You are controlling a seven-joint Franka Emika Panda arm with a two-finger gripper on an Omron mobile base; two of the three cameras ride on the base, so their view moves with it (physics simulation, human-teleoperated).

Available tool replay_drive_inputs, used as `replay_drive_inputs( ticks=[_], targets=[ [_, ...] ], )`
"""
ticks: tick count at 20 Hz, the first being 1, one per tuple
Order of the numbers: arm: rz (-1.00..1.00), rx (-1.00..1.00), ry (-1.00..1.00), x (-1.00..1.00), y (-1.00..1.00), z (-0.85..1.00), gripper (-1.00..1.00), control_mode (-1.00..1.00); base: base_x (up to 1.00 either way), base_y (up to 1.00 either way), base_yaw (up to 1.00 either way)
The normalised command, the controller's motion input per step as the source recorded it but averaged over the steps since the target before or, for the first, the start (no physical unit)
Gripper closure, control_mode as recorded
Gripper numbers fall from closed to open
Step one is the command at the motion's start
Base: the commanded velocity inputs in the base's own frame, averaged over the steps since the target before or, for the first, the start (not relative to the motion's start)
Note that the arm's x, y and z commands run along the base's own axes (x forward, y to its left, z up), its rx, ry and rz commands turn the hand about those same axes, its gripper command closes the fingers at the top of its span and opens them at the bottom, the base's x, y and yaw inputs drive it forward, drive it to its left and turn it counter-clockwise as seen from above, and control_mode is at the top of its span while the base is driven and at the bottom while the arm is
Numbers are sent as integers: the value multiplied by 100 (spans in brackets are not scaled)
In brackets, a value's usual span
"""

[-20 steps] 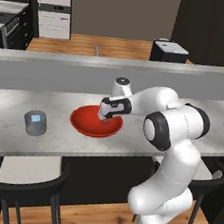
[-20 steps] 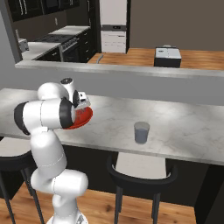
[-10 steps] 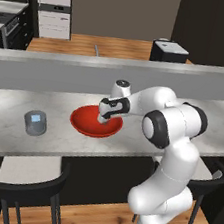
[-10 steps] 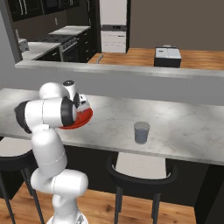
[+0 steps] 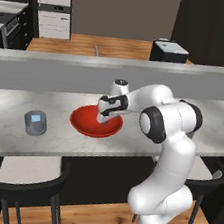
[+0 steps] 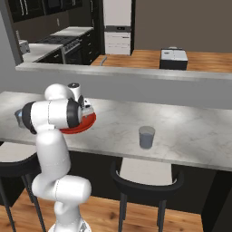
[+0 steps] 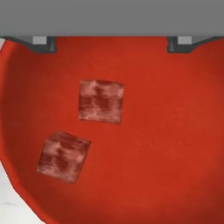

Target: There are four ice cubes in the ice bowl. Place two ice cubes in each glass of water.

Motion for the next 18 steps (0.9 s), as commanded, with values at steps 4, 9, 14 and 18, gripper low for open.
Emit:
replay_drive_inputs(
  ticks=[4,9,14,18],
  targets=[
    [0,0,11,11,2,-6,-100,-100,0,0,0],
    [0,0,11,13,0,-14,-100,-100,0,0,0],
    [0,0,10,16,3,-10,-100,-100,0,0,0],
    [0,0,10,14,14,-9,-100,-100,0,0,0]
  ],
)
